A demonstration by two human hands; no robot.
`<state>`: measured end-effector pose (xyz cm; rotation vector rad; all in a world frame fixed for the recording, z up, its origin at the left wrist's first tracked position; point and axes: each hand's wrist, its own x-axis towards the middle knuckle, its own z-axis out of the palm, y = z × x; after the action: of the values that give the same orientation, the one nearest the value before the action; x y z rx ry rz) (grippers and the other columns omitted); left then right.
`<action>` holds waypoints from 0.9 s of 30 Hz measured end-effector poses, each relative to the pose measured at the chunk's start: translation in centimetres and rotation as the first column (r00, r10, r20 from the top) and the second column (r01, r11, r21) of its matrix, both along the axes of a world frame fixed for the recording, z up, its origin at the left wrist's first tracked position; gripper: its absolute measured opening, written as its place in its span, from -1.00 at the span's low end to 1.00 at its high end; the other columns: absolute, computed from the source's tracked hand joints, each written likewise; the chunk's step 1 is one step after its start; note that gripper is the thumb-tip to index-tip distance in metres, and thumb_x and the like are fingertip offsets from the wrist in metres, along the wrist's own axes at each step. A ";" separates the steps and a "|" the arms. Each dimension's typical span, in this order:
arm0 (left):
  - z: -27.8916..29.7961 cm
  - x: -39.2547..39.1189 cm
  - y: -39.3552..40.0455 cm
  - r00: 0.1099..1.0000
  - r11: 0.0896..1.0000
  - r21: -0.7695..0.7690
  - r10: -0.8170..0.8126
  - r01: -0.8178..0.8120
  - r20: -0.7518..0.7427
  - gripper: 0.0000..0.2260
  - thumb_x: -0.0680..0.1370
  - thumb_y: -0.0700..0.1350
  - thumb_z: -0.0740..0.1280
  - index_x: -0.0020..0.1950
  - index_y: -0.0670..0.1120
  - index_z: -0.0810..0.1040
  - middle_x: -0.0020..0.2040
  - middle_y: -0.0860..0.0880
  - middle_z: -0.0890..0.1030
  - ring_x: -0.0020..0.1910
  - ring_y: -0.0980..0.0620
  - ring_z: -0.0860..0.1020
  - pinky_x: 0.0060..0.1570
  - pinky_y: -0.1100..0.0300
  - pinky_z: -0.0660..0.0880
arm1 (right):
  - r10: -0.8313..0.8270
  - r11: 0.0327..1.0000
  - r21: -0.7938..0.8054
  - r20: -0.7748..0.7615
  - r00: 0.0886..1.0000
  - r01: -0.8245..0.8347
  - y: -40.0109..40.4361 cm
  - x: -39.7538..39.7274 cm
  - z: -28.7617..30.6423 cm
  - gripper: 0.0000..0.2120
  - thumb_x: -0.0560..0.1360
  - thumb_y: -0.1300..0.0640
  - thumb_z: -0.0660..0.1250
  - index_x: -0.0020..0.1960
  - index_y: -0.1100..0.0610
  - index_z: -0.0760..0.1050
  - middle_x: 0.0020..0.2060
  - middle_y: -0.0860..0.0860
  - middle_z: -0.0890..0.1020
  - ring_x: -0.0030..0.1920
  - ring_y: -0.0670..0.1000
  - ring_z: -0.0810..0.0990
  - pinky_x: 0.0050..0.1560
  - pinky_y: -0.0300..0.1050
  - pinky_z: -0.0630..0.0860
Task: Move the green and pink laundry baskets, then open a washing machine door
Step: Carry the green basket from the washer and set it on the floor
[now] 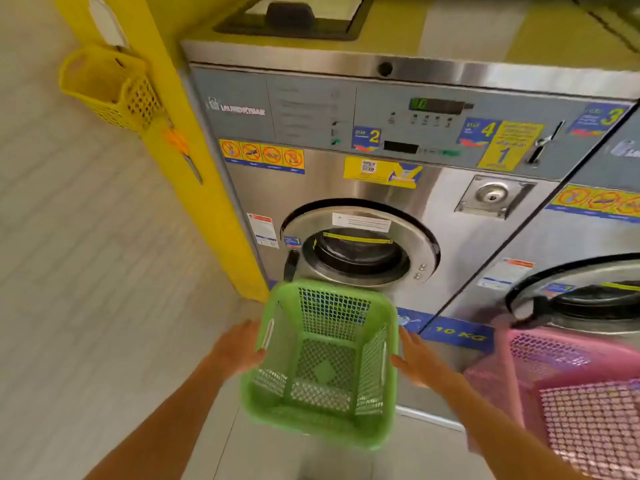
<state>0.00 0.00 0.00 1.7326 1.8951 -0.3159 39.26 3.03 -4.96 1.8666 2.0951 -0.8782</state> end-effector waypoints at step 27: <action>-23.2 -2.0 -4.6 0.883 0.872 0.141 0.459 -0.469 0.102 -0.02 0.55 -0.27 0.34 0.56 0.25 -0.36 0.26 -0.31 0.46 -0.13 -0.25 0.61 -0.24 -0.14 0.59 | -0.209 0.955 0.151 -0.271 0.940 0.256 0.0 -4.0 -17.4 -0.12 0.50 0.42 0.25 0.62 0.15 -0.21 0.30 0.33 0.37 0.10 0.35 0.52 0.01 0.10 0.45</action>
<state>-2.04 -4.63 -23.21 1.2971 2.2612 0.0823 35.25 3.06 -22.32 2.2437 2.1949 -1.0568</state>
